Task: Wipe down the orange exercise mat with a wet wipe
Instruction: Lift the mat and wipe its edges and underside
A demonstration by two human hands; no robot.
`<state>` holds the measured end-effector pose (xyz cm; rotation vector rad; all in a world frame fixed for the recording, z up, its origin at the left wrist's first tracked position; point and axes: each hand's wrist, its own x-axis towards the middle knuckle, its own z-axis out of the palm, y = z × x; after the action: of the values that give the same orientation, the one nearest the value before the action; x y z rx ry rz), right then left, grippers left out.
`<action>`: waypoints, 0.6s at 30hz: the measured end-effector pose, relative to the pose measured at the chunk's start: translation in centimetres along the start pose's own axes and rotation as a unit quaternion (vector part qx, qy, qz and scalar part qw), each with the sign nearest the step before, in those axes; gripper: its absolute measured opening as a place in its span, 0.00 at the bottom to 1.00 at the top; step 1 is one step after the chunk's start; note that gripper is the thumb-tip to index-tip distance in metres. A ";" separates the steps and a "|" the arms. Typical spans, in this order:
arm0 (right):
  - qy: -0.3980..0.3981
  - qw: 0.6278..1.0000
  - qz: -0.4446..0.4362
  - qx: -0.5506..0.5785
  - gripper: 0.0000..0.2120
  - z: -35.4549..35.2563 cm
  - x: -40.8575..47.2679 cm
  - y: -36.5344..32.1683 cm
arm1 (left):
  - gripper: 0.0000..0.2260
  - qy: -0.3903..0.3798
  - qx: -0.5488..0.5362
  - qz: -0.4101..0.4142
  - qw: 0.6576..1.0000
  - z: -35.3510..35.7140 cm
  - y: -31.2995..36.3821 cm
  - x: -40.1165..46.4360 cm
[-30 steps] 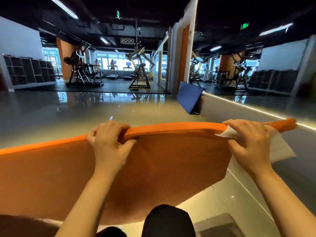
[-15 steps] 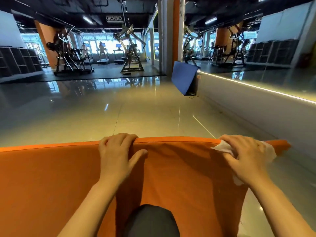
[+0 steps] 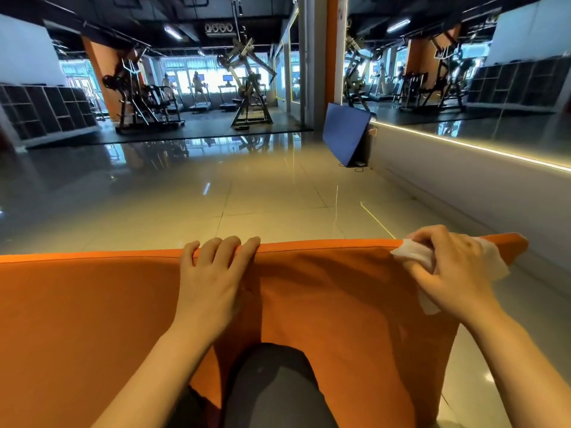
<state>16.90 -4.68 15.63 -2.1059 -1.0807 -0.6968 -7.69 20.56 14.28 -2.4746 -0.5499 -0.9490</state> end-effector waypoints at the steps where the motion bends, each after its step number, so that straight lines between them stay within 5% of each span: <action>1: -0.006 1.000 -0.002 0.014 0.22 -0.2 0.1 -0.2 | 0.46 0.002 0.004 -0.003 1.000 0.0 0.3 -0.2; 12: -0.096 0.988 -0.115 -0.031 0.29 5.0 -1.0 -12.0 | 0.44 -0.010 -0.007 -0.022 1.000 -0.1 0.0 -0.5; 18: -0.103 0.985 -0.129 -0.057 0.24 3.7 0.8 -8.7 | 0.44 -0.009 -0.029 -0.017 0.999 0.0 -0.4 -0.6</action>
<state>10.56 2.30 16.50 -2.1950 -1.4775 -0.6856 -8.29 20.80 13.97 -2.5349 -0.5802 -0.9686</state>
